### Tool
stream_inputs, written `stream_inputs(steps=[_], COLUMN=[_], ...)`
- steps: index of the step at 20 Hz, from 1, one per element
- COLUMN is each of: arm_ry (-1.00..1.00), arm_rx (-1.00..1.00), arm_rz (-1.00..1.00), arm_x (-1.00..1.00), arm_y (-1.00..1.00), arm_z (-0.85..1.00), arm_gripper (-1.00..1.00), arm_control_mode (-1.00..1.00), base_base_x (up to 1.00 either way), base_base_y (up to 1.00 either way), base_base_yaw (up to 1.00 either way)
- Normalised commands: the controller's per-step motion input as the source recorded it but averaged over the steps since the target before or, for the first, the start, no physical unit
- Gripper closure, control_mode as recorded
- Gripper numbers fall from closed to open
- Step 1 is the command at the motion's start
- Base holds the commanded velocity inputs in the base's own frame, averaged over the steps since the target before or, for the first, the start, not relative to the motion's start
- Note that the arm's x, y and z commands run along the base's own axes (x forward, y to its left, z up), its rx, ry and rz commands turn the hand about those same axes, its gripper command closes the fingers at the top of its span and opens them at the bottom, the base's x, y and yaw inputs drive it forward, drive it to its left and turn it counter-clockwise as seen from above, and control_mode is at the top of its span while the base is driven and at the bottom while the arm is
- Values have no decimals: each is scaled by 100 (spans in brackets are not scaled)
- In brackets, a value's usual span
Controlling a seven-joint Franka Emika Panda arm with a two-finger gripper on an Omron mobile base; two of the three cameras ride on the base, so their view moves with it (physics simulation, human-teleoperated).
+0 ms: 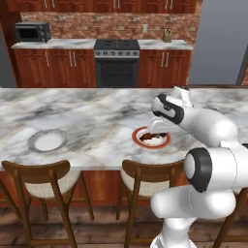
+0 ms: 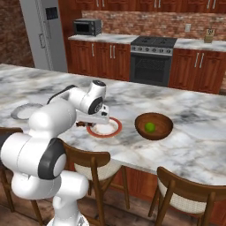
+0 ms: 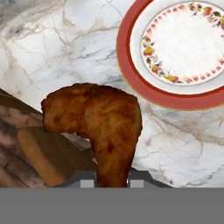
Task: Pick the chicken drumstick and lime from their plates and place them in the bowl. Then put the bowl in the fridge.
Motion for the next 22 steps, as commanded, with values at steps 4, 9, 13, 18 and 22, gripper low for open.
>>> stream_inputs(steps=[4, 9, 13, 18, 22], arm_ry=[-2, -1, 5, 2, -1], arm_rx=[4, -6, -23, -30, -4], arm_rz=[7, 3, 0, 0, 0], arm_x=[17, 12, 9, 16, 5], arm_y=[-37, -42, -58, -69, -71], arm_z=[41, 50, 31, 1, 10], arm_gripper=[100, 100, 100, 100, 100], arm_control_mode=[-100, -100, -100, -100, -100], base_base_x=[0, 0, 0, 0, 0], base_base_y=[0, 0, 0, 0, 0], base_base_yaw=[0, 0, 0, 0, 0])
